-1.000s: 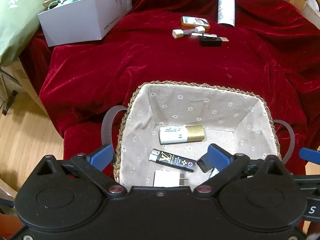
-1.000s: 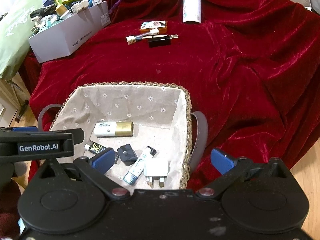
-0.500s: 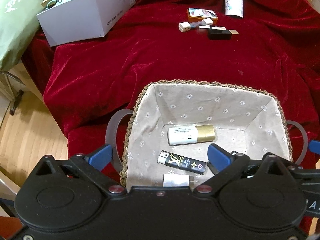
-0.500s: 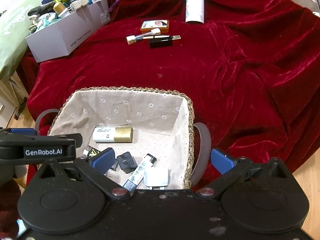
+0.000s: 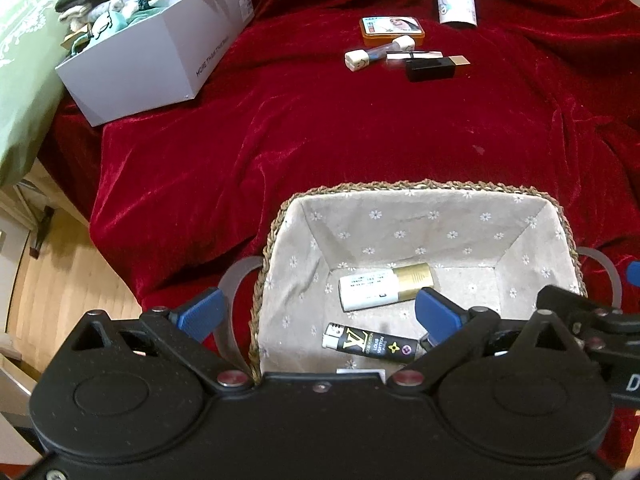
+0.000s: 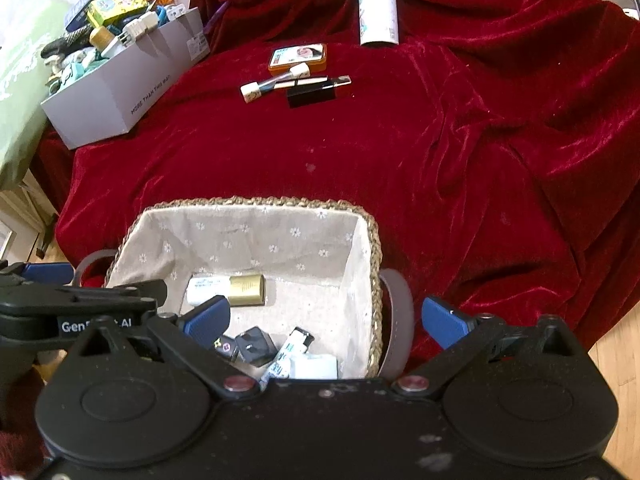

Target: Organize rigid objects

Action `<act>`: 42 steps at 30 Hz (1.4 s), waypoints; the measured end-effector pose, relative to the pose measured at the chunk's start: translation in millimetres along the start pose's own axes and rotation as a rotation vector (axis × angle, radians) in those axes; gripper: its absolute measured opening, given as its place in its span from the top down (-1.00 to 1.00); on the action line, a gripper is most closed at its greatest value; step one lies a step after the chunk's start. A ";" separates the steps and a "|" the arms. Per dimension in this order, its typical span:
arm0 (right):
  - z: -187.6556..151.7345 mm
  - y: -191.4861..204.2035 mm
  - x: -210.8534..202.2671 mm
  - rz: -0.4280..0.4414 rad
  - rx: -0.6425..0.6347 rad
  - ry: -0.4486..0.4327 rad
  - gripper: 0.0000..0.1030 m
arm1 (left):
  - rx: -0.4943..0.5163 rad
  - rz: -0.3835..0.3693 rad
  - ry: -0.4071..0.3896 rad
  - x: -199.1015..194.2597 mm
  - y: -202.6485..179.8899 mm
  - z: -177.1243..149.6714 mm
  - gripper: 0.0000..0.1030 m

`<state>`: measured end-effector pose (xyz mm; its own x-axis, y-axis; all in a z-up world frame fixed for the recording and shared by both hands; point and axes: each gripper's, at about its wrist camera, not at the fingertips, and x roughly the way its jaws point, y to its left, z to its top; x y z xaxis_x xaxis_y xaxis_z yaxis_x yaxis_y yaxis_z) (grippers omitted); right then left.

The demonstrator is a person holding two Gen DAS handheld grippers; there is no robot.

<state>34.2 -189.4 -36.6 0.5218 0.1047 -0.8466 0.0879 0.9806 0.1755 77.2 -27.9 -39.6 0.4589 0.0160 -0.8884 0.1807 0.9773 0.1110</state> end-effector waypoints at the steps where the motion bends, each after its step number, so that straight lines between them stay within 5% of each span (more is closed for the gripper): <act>1: 1.5 -0.4 0.1 0.000 0.003 -0.006 -1.00 | 0.001 -0.001 0.003 0.7 -0.3 1.6 -0.91; 42: 53.6 6.7 19.0 -0.036 -0.003 0.037 -1.00 | 0.013 -0.042 0.101 16.9 8.6 31.0 -0.90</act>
<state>90.2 -189.8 -24.5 0.4867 0.0756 -0.8703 0.1037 0.9842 0.1435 113.4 -25.7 -39.9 0.3611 -0.0031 -0.9325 0.2097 0.9746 0.0780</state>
